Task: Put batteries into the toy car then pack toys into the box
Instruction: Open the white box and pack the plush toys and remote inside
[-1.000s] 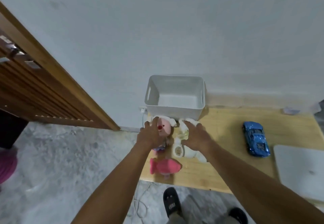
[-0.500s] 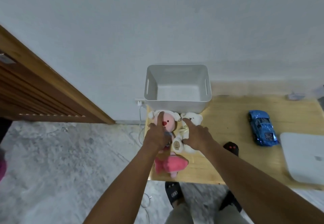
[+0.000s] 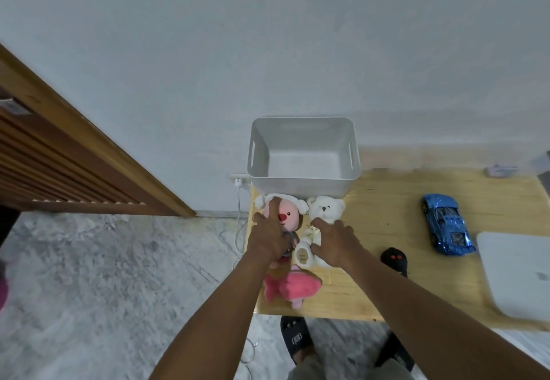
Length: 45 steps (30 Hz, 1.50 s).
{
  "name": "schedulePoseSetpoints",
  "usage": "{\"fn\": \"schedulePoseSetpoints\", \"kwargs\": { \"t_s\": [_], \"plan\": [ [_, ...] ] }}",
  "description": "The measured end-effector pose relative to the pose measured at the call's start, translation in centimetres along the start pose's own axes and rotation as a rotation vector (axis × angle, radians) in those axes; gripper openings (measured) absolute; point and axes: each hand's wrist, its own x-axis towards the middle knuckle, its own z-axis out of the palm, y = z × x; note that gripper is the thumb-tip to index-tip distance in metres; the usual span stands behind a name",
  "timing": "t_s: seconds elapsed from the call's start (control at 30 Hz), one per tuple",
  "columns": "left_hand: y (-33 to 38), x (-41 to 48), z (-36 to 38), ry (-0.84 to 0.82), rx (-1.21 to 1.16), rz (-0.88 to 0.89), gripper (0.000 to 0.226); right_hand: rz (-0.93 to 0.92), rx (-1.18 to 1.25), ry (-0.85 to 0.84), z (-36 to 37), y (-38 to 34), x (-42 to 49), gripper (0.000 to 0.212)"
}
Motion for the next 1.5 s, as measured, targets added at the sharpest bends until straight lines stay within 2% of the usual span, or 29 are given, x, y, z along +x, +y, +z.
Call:
{"fn": "schedulePoseSetpoints", "kwargs": {
  "t_s": [0.23, 0.43, 0.6, 0.77, 0.87, 1.1, 1.3, 1.5],
  "plan": [
    [-0.2, -0.5, -1.5, 0.013, 0.101, 0.056, 0.083, -0.064, 0.009, 0.085, -1.2, 0.1, -1.8, 0.062],
    [0.7, -2.0, -3.8, 0.022, 0.096, 0.125, 0.084, -0.198, 0.061, 0.134, -3.6, -0.1, -3.7, 0.067],
    [1.0, -3.4, -5.8, 0.053, 0.075, 0.149, 0.087, -0.302, 0.045, 0.182, -7.0, -1.0, -5.7, 0.058],
    [1.9, -4.8, -8.8, 0.125, -0.003, 0.270, 0.088, -0.362, 0.098, 0.185, -11.6, -2.1, -7.8, 0.047],
    [2.8, -4.8, -10.8, 0.165, -0.017, 0.323, 0.088, -0.363, 0.143, 0.210, -15.0, -2.6, -8.1, 0.048],
    [6.6, -2.4, -14.6, 0.229, -0.029, 0.327, 0.093, -0.303, 0.027, 0.351, -20.5, -4.0, -5.4, 0.049],
    [9.0, 1.7, -16.0, 0.260, -0.009, 0.314, 0.087, -0.292, -0.046, 0.393, -22.4, -4.8, -1.3, 0.054],
    [10.2, 6.2, -15.3, 0.218, -0.046, 0.250, 0.083, -0.289, -0.076, 0.361, -21.2, -4.4, 4.3, 0.052]
  ]
}}
